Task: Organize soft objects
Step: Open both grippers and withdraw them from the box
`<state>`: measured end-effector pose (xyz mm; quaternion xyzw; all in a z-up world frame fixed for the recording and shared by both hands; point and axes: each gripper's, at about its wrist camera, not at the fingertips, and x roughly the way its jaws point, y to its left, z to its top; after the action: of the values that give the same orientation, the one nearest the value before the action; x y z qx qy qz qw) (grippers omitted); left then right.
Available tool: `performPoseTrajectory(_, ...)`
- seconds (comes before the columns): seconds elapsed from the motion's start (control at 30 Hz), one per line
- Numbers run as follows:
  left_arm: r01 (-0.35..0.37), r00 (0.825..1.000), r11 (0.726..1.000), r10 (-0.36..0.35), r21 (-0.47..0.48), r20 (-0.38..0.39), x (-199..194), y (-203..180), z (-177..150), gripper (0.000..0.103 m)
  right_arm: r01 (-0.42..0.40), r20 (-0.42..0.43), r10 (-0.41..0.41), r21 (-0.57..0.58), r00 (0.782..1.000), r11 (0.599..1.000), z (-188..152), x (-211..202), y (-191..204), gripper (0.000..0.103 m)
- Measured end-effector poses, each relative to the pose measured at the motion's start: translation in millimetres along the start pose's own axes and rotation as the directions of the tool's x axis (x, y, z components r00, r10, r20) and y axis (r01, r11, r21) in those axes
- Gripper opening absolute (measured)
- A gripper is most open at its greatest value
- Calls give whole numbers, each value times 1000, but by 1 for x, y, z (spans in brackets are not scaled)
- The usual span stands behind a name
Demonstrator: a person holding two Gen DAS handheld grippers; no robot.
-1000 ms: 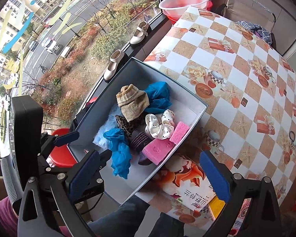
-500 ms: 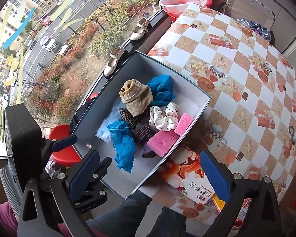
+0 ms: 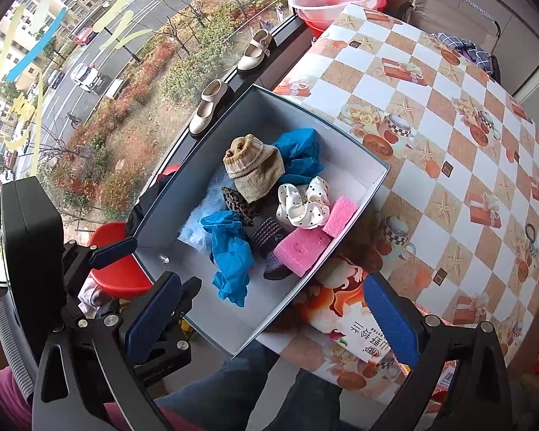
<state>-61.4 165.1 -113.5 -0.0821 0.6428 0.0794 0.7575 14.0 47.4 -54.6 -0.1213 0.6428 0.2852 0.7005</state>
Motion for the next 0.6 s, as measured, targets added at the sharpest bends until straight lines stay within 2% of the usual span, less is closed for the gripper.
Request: performPoseTrajectory(0.6,-4,1000,1000,4,1,1,-4,2,3,83,12,-8,-12,7,1000,1000,-4,3,2,102)
